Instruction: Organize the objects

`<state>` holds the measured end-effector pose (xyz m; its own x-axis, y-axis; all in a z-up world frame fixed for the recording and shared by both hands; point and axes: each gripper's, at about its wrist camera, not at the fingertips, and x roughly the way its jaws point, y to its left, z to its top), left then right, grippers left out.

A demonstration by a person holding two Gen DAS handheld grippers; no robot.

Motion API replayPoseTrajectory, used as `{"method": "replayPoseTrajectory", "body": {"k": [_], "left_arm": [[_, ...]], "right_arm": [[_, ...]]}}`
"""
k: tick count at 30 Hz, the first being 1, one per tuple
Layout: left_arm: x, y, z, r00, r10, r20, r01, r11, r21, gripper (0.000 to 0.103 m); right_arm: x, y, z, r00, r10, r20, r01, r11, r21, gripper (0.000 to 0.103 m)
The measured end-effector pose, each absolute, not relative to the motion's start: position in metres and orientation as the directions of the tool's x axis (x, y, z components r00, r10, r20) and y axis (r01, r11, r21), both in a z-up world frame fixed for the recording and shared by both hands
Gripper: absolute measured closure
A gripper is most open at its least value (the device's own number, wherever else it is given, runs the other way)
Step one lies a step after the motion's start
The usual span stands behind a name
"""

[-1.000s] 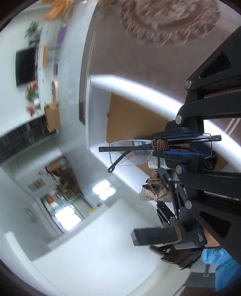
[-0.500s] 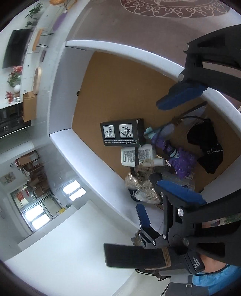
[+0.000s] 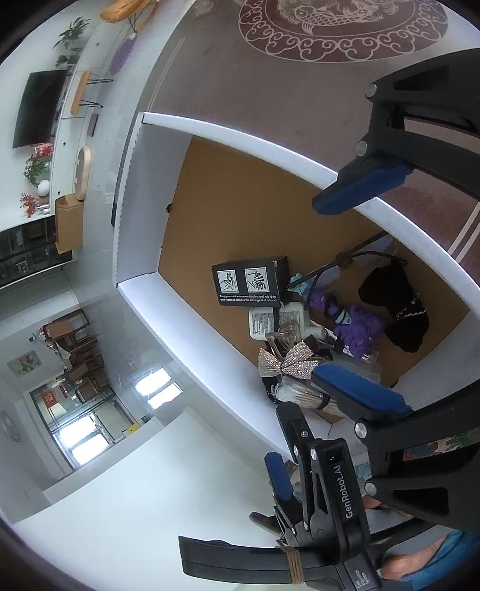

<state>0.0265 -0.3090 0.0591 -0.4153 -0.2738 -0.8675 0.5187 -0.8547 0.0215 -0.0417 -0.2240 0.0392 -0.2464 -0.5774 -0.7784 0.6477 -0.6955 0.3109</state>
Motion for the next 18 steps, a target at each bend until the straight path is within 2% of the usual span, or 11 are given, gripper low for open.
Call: {"method": "replayPoseTrajectory", "body": {"k": [3,6,18], "left_arm": [[0.025,-0.309,0.054,-0.374,-0.26,-0.89,0.526,-0.85,0.027,0.015],[0.028,-0.313,0.052,-0.37,-0.225,-0.902,0.521,-0.853,-0.001,0.015],[0.046,-0.314,0.097,-0.445,-0.323,-0.835,0.566,-0.824,0.017,0.015]], "right_arm": [[-0.04,-0.222,0.049,-0.266,-0.562,-0.783,0.65,-0.705,0.285,0.018],[-0.037,-0.223,0.057,-0.289,-0.511,-0.809,0.65,-0.725,0.226,0.012],[-0.019,-0.236,0.086,-0.329,-0.415,-0.848,0.653,-0.749,0.113,0.012]]}}
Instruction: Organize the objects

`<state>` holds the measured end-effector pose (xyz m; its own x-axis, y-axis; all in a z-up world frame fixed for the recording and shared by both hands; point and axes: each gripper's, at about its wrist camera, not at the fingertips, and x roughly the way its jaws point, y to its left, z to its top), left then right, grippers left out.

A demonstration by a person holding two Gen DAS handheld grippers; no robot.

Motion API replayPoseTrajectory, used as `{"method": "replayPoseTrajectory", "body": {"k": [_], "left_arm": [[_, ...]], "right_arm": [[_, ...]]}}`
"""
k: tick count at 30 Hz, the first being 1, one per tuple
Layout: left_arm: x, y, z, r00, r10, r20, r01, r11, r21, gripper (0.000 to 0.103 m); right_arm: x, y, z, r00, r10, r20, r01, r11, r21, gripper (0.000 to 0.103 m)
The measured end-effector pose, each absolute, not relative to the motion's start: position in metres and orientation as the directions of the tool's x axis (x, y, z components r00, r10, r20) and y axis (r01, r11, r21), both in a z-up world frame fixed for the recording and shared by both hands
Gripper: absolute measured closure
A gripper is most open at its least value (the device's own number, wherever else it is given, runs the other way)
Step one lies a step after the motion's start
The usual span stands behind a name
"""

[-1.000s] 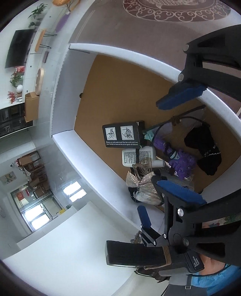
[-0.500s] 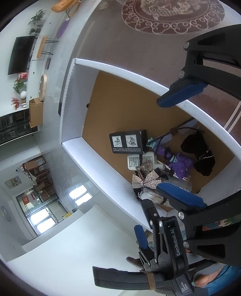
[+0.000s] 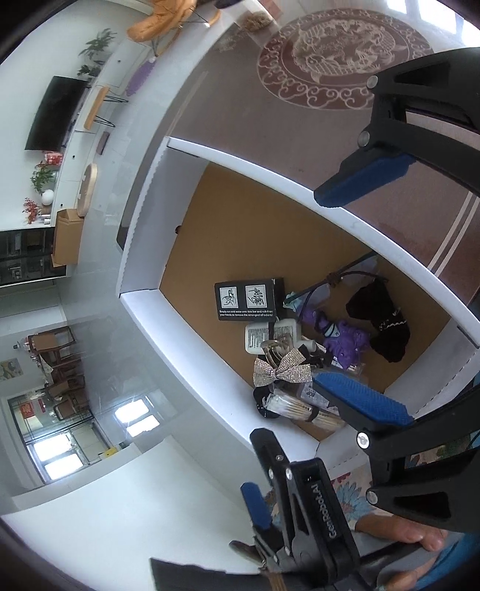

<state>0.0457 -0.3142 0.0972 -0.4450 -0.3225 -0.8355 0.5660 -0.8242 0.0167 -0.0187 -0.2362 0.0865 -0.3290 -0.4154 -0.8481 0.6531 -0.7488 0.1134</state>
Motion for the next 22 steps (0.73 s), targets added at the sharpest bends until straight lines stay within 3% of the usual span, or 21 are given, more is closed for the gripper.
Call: {"method": "replayPoseTrajectory", "body": {"k": [10,16,19,22], "left_arm": [[0.056,-0.304,0.116,-0.462,-0.373,-0.805,0.588,-0.808,0.037,0.015],[0.057,-0.307,0.114,-0.467,-0.344,-0.815,0.593,-0.805,-0.001,0.015],[0.063,-0.309,0.112,-0.463,-0.375,-0.803,0.634,-0.773,-0.005,0.004],[0.066,-0.306,0.114,-0.459,-0.416,-0.785,0.652,-0.758,0.021,0.004]], "right_arm": [[-0.014,-0.233,0.098,-0.359,-0.41,-0.838,0.647,-0.756,0.093,0.011],[-0.009,-0.233,0.102,-0.364,-0.419,-0.832,0.657,-0.749,0.089,0.011],[-0.006,-0.235,0.101,-0.37,-0.416,-0.831,0.663,-0.745,0.077,0.011],[-0.005,-0.235,0.1,-0.368,-0.423,-0.828,0.666,-0.741,0.083,0.011]]}}
